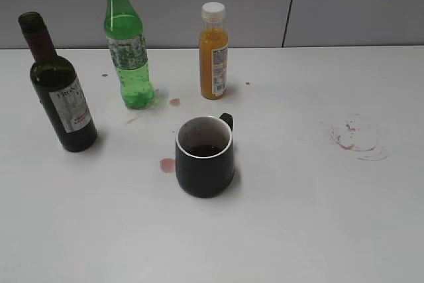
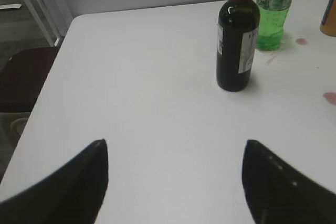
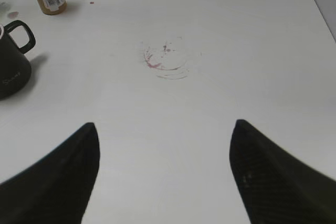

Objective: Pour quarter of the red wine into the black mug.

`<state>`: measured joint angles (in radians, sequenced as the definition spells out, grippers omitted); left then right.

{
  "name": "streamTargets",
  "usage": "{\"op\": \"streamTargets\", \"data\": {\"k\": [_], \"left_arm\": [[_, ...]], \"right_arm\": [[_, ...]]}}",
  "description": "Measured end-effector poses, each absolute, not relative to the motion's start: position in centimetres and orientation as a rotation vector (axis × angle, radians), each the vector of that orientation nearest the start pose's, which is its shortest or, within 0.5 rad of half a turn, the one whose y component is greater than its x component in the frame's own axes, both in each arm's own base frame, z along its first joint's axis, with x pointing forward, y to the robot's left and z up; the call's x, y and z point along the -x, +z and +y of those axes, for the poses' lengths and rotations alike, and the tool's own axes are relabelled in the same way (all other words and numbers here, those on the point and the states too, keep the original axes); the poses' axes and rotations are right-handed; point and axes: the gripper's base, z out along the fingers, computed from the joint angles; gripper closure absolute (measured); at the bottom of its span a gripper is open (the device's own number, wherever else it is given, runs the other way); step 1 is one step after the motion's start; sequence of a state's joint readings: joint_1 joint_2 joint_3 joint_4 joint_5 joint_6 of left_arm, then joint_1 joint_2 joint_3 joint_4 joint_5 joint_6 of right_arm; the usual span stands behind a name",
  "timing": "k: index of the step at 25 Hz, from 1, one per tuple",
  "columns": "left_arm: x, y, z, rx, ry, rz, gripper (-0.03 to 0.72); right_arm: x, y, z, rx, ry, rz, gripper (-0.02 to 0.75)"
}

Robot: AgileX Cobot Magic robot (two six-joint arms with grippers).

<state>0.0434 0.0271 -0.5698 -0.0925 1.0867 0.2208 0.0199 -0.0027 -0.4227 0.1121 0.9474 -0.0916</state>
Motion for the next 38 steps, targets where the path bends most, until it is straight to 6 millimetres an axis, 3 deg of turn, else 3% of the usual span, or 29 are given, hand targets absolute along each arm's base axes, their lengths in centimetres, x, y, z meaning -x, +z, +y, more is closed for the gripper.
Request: {"op": "streamTargets", "data": {"k": [5, 38], "left_arm": [[0.8, 28.2, -0.7, -0.168, 0.053, 2.023, 0.097], [0.6, 28.0, -0.4, -0.055, 0.031, 2.027, 0.099]], "right_arm": [[-0.7, 26.5, 0.8, 0.104, 0.087, 1.999, 0.153], [-0.7, 26.5, 0.8, 0.104, 0.087, 2.000, 0.153]]}}
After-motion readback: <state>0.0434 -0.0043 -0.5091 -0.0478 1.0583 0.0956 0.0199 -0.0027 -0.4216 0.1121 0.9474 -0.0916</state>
